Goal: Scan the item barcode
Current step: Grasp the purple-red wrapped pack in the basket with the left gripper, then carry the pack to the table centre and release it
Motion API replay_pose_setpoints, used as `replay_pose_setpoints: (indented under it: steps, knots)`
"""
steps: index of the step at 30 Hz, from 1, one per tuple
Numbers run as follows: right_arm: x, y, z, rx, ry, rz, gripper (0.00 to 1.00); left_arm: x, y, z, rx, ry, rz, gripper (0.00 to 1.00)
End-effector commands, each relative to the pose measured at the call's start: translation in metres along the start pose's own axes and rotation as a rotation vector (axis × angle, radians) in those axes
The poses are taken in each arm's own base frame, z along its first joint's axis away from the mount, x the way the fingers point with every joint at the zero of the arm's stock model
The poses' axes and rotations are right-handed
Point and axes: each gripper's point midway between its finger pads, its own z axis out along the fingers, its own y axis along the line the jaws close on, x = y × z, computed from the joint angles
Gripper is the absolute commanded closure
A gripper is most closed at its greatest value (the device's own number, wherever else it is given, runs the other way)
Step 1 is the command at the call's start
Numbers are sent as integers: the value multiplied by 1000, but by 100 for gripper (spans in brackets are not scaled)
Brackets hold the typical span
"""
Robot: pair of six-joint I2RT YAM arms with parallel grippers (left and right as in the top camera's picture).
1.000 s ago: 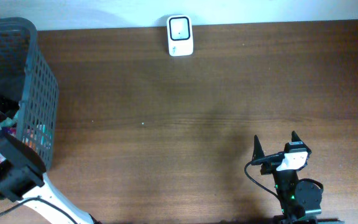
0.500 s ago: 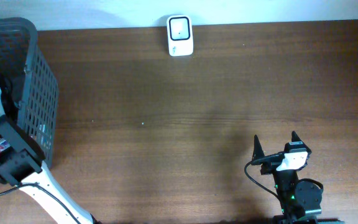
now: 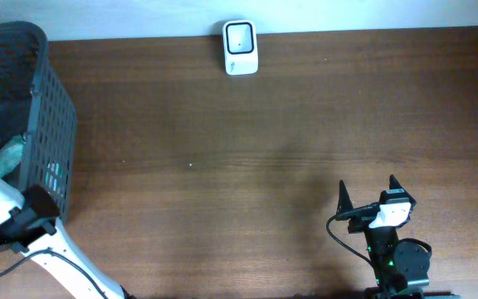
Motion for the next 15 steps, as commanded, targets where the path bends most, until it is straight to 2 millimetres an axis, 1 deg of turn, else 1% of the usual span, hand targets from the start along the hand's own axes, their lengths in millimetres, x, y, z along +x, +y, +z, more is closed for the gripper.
replay_pose_setpoints:
  steps: [1, 2, 4, 5, 6, 7, 8, 9, 11, 13, 15]
  knots:
    - [4, -3, 0, 15, 6, -3, 1, -11, -60, -74, 320, -84, 36, 100]
    - [4, -3, 0, 15, 6, -3, 1, -10, -85, -100, 445, -106, 75, 100]
    - [4, -3, 0, 16, 6, -3, 1, 4, -117, -128, 579, -91, 130, 100]
    - [4, -3, 0, 15, 6, -3, 1, 27, -143, -143, 662, -40, 175, 100]
    - [4, -3, 0, 15, 6, -3, 1, 41, -158, -148, 707, -14, 219, 100]
    - [4, -3, 0, 15, 6, -3, 1, 62, -180, -155, 762, 15, 292, 100]
    - [4, -3, 0, 15, 6, -3, 1, 88, -204, -160, 807, 51, 376, 100]
    - [4, -3, 0, 15, 6, -3, 1, 109, -220, -163, 827, 86, 420, 100]
    - [4, -3, 0, 16, 6, -3, 1, 155, -246, -160, 790, 156, 487, 100]
    - [4, -3, 0, 16, 6, -3, 1, 202, -265, -148, 697, 198, 568, 100]
    - [4, -3, 0, 15, 6, -3, 1, 250, -274, -128, 573, 259, 626, 100]
